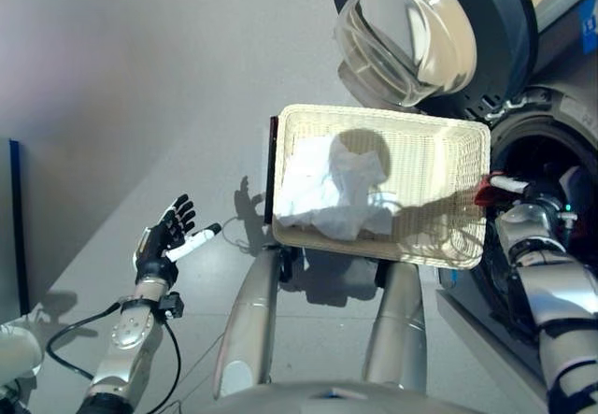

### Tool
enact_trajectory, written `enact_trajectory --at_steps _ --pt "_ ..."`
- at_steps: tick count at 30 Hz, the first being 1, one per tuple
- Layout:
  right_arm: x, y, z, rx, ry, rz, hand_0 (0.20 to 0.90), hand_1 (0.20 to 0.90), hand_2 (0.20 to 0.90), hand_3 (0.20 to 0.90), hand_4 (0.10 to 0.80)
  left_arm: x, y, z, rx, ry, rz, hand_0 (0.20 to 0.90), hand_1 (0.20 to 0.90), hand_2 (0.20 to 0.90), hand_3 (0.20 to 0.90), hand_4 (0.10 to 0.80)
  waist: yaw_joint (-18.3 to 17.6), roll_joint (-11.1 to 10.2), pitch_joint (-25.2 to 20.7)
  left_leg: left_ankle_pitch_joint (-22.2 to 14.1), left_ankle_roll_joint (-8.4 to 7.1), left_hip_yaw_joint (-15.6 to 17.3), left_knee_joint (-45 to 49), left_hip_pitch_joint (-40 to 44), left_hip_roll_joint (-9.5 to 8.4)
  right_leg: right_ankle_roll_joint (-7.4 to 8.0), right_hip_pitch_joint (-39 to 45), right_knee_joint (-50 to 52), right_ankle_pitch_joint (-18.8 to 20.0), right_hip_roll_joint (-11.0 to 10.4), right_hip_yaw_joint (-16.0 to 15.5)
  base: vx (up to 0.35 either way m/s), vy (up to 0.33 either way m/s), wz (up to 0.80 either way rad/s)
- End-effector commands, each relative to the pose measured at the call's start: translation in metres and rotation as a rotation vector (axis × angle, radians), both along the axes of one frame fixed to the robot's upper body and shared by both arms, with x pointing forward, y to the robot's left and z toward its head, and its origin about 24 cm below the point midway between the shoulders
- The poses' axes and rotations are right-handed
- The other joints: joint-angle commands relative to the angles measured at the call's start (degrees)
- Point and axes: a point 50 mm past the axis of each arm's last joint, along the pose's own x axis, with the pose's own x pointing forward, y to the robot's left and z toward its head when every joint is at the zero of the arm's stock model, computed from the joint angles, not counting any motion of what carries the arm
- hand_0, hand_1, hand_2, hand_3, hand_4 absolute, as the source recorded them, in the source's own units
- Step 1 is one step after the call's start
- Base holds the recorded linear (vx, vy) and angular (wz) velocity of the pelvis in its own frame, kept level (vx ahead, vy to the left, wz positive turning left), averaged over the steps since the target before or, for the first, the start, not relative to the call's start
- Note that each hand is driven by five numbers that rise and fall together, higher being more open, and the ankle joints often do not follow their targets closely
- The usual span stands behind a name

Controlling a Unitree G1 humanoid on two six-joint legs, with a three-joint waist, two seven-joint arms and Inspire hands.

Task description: Pick up the clothes and place them into the washing machine

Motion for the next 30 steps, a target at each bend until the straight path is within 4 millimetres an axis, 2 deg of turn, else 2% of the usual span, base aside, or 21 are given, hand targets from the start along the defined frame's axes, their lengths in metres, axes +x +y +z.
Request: enact_trajectory --at_steps 1,3,4,11,15,18,26,30 --pt "-0.031 -0.039 0.015 -0.178 0.100 -0.117 0.900 0.900 0.900 0.900 0.800 -0.011 0.022 0.020 0.047 -0.103 0.071 0.900 0.900 0.900 0.900 0.800 0.2 1.9 -3.0 3.0 -3.47 -2.6 -5.0 -0.3 1.54 -1.98 -1.8 -1.7 4.1 0.1 -0.9 -0.098 0.015 0.04" --pt "-0.036 -0.044 0.015 -0.190 0.146 -0.125 0.900 0.900 0.900 0.900 0.800 -0.012 0.021 0.020 0.052 -0.100 0.059 0.900 0.900 0.900 0.900 0.800 0.4 2.0 -3.0 2.9 -3.49 -2.6 -4.8 -0.3 1.53 -1.98 -2.0 -1.3 4.0 0.0 -0.8 -0.004 -0.007 0.03" --pt "-0.037 -0.044 0.013 -0.197 0.164 -0.122 0.900 0.900 0.900 0.900 0.800 -0.012 0.021 0.020 0.055 -0.098 0.052 0.900 0.900 0.900 0.900 0.800 0.4 1.9 -3.2 1.0 -3.80 -2.8 -4.1 0.3 1.60 -1.66 -1.6 -0.3 2.0 0.0 -0.6 0.099 -0.026 0.00" --pt "-0.049 -0.052 0.009 -0.198 0.254 -0.154 0.900 0.900 0.900 0.900 0.800 -0.010 0.015 0.016 0.053 -0.078 0.023 0.900 0.900 0.900 0.900 0.800 0.6 1.9 -2.8 0.0 -3.99 -2.9 -1.7 -0.1 1.98 -2.01 -1.9 1.7 0.7 0.2 -0.4 0.015 -0.008 -0.01" --pt "-0.066 -0.058 -0.004 -0.205 0.442 -0.150 0.900 0.900 0.900 0.900 0.800 -0.009 0.013 0.019 0.061 -0.075 -0.010 0.900 0.900 0.900 0.900 0.800 0.9 2.1 -2.5 -1.0 -4.10 -3.3 1.1 -1.1 1.96 -2.42 -2.6 4.3 -0.6 0.0 0.0 0.000 0.000 0.00" --pt "-0.076 -0.069 0.001 -0.275 0.588 -0.141 0.900 0.900 0.900 0.900 0.800 -0.010 0.014 0.024 0.065 -0.090 -0.030 0.900 0.900 0.900 0.900 0.800 1.5 2.7 -2.4 -1.4 -4.20 -3.2 2.6 -2.3 1.91 -2.63 -4.2 6.2 -1.4 -0.5 0.4 -0.011 -0.033 0.10" --pt "-0.069 -0.073 0.016 -0.365 0.598 -0.096 0.900 0.900 0.900 0.900 0.800 -0.009 0.018 0.030 0.074 -0.116 -0.009 0.900 0.900 0.900 0.900 0.800 1.3 3.1 -1.6 -2.5 -4.22 -2.7 5.9 -3.3 1.95 -3.20 -6.0 9.8 -3.2 0.3 1.6 0.001 -0.008 0.01" --pt "-0.059 -0.071 0.026 -0.413 0.563 -0.052 0.900 0.900 0.900 0.900 0.800 -0.009 0.019 0.033 0.082 -0.132 0.001 0.900 0.900 0.900 0.900 0.800 1.0 3.1 -1.7 -3.2 -4.37 -2.7 7.5 -4.3 2.16 -3.42 -7.2 11.6 -4.3 0.6 1.8 0.001 -0.027 0.03"
